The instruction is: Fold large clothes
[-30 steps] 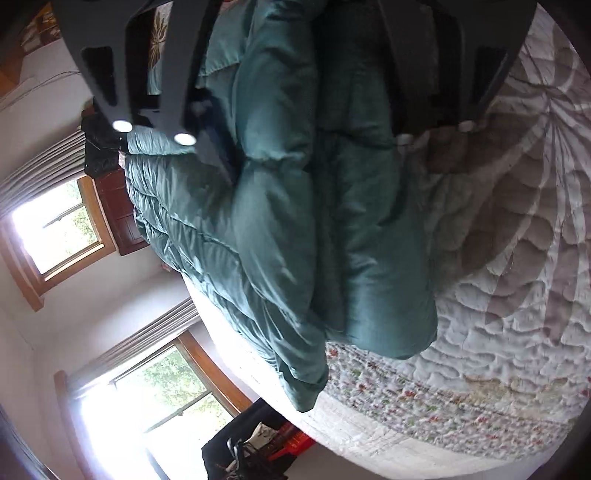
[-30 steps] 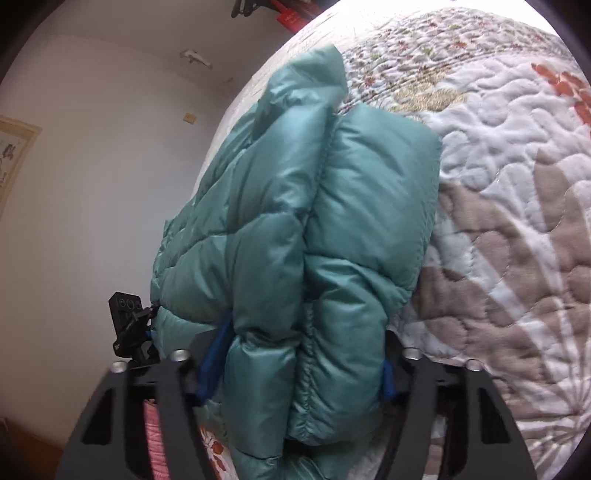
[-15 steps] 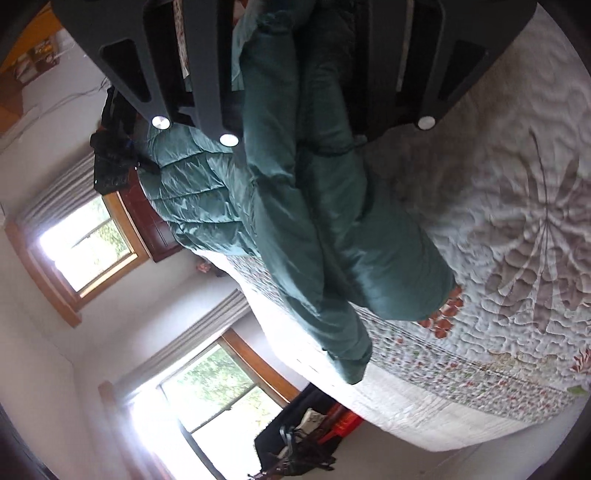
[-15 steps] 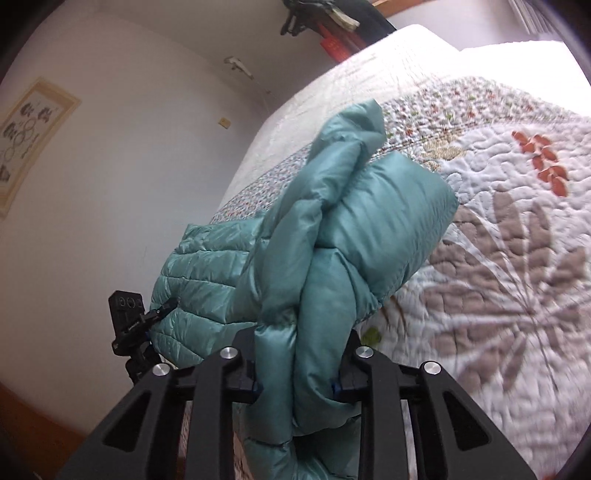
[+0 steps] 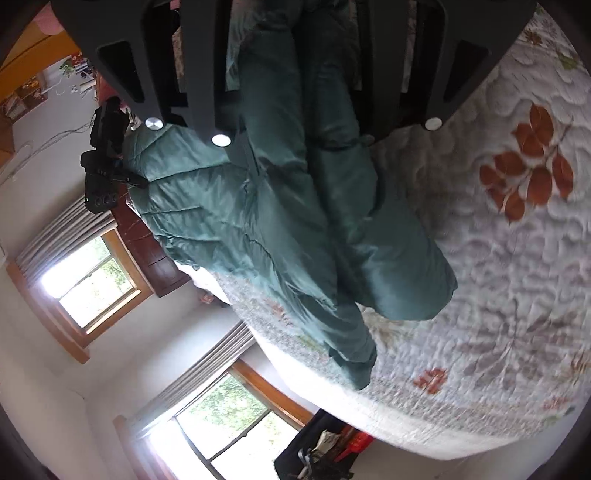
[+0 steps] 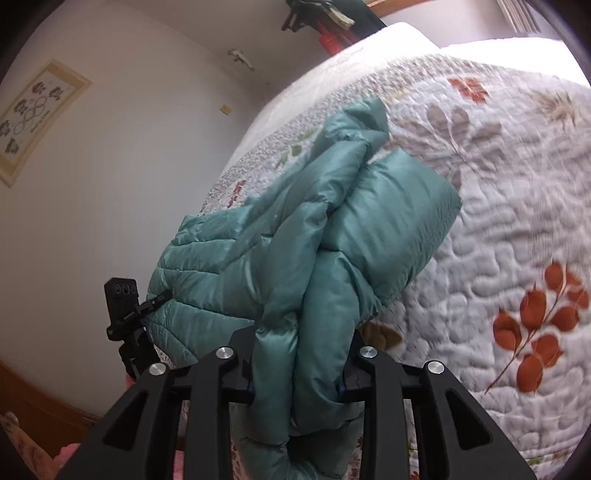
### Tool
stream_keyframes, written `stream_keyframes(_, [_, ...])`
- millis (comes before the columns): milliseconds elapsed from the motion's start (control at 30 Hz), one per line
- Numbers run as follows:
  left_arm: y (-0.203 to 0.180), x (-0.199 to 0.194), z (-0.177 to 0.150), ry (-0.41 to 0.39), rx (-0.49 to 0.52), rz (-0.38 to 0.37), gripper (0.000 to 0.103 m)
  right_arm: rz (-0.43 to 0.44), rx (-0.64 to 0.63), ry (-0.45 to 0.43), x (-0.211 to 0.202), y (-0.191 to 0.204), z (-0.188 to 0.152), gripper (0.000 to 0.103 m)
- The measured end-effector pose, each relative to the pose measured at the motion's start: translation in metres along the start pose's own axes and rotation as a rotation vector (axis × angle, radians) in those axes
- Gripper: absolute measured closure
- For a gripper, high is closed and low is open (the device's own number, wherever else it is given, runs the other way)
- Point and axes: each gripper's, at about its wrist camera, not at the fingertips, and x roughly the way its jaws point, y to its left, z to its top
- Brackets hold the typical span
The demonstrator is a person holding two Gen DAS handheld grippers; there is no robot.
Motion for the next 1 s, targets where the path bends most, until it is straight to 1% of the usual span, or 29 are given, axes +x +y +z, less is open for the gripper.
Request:
stream_keyframes(33, [0.007, 0.004, -0.003, 0.007, -0.014, 0.001, 0.07, 0.003, 0.021, 0.005, 0.004, -0.007, -0.002, 0.071])
stream_keyframes(67, [0.018, 0.008, -0.006, 0.01, -0.035, 0.001, 0.065, 0.008, 0.042, 0.012, 0.008, -0.015, -0.004, 0.07])
stream_keyframes(100, [0.023, 0.01, -0.009, 0.011, -0.051, -0.007, 0.061, 0.016, 0.055, 0.017, 0.013, -0.021, -0.005, 0.069])
stream_keyframes(200, [0.037, 0.015, -0.013, 0.008, -0.074, -0.039, 0.054, 0.048, 0.09, 0.022, 0.02, -0.035, -0.008, 0.067])
stream_keyframes(333, [0.038, 0.018, -0.016, 0.003, -0.07, -0.028, 0.05, 0.065, 0.103, 0.018, 0.024, -0.045, -0.008, 0.065])
stream_keyframes(400, [0.035, 0.014, -0.015, 0.006, -0.059, 0.008, 0.043, 0.044, 0.087, 0.015, 0.023, -0.042, -0.009, 0.061])
stream_keyframes(433, [0.032, 0.009, -0.017, 0.003, -0.056, 0.029, 0.042, 0.025, 0.081, 0.012, 0.021, -0.041, -0.013, 0.055])
stream_keyframes(467, [0.028, 0.003, -0.017, -0.004, -0.048, 0.07, 0.038, -0.004, 0.071, 0.004, 0.018, -0.038, -0.013, 0.05])
stream_keyframes(500, [0.025, -0.002, -0.017, -0.014, -0.039, 0.11, 0.035, -0.024, 0.062, -0.005, 0.014, -0.033, -0.017, 0.049])
stream_keyframes(533, [0.021, -0.01, -0.016, -0.03, -0.025, 0.153, 0.034, -0.038, 0.056, -0.012, 0.012, -0.03, -0.018, 0.048])
stream_keyframes(600, [0.015, -0.021, -0.013, -0.062, 0.001, 0.22, 0.029, -0.055, 0.055, -0.023, 0.006, -0.028, -0.021, 0.044])
stream_keyframes(667, [0.008, -0.031, -0.01, -0.085, 0.022, 0.296, 0.024, -0.072, 0.061, -0.032, 0.0, -0.024, -0.023, 0.037])
stream_keyframes(700, [0.003, -0.037, -0.01, -0.1, 0.034, 0.326, 0.021, -0.089, 0.064, -0.037, -0.004, -0.023, -0.024, 0.035])
stream_keyframes(733, [-0.003, -0.04, -0.009, -0.108, 0.044, 0.344, 0.019, -0.106, 0.067, -0.043, -0.008, -0.021, -0.024, 0.033])
stream_keyframes(800, [-0.016, -0.047, -0.007, -0.118, 0.062, 0.39, 0.013, -0.126, 0.075, -0.051, -0.015, -0.015, -0.027, 0.032])
stream_keyframes(867, [-0.032, -0.047, -0.006, -0.122, 0.084, 0.43, 0.012, -0.142, 0.075, -0.055, -0.022, -0.009, -0.03, 0.031])
stream_keyframes(967, [-0.052, -0.042, -0.006, -0.113, 0.118, 0.458, 0.012, -0.182, 0.073, -0.049, -0.028, -0.002, -0.034, 0.025])
stream_keyframes(1000, [-0.058, -0.039, -0.007, -0.107, 0.127, 0.473, 0.011, -0.189, 0.076, -0.046, -0.029, 0.0, -0.035, 0.025])
